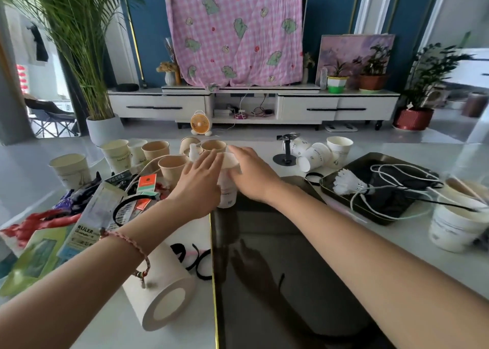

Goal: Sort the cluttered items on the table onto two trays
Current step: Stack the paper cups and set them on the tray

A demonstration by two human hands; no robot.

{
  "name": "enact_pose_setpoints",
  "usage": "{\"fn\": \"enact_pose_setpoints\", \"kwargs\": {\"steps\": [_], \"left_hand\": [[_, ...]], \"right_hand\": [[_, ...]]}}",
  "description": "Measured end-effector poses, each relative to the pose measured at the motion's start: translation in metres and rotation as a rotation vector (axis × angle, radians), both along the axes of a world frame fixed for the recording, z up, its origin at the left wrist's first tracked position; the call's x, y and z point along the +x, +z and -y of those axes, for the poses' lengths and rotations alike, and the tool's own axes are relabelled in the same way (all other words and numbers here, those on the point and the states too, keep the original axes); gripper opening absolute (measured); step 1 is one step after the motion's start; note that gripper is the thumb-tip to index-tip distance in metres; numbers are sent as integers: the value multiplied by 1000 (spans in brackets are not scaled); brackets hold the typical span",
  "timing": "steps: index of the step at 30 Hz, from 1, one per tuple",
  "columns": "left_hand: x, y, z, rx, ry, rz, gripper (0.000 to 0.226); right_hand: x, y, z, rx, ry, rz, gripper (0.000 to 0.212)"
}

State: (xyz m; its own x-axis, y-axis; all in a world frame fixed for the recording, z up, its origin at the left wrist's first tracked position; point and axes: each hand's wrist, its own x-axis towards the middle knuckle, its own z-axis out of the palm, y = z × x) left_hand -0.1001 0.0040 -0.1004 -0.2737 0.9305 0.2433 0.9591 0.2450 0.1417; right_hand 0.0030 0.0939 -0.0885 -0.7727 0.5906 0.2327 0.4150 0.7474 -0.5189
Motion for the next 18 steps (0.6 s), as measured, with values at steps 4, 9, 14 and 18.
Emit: {"fn": "enact_pose_setpoints", "kwargs": {"steps": [4,9,14,18], "left_hand": [[57,22,-19,16,-125,18,64],[159,29,-61,-12,-407,124,49],[248,15,-93,-18,-554,189,41],[298,-1,-113,3,-624,183,43]], "right_hand": [[85,4,-1,-54,-132,-247,50],[218,-11,-19,-2,-411,-444,34],[309,-10,-30,125,-726,-566,22],[366,-15,-42,183,-886,-315,38]]}}
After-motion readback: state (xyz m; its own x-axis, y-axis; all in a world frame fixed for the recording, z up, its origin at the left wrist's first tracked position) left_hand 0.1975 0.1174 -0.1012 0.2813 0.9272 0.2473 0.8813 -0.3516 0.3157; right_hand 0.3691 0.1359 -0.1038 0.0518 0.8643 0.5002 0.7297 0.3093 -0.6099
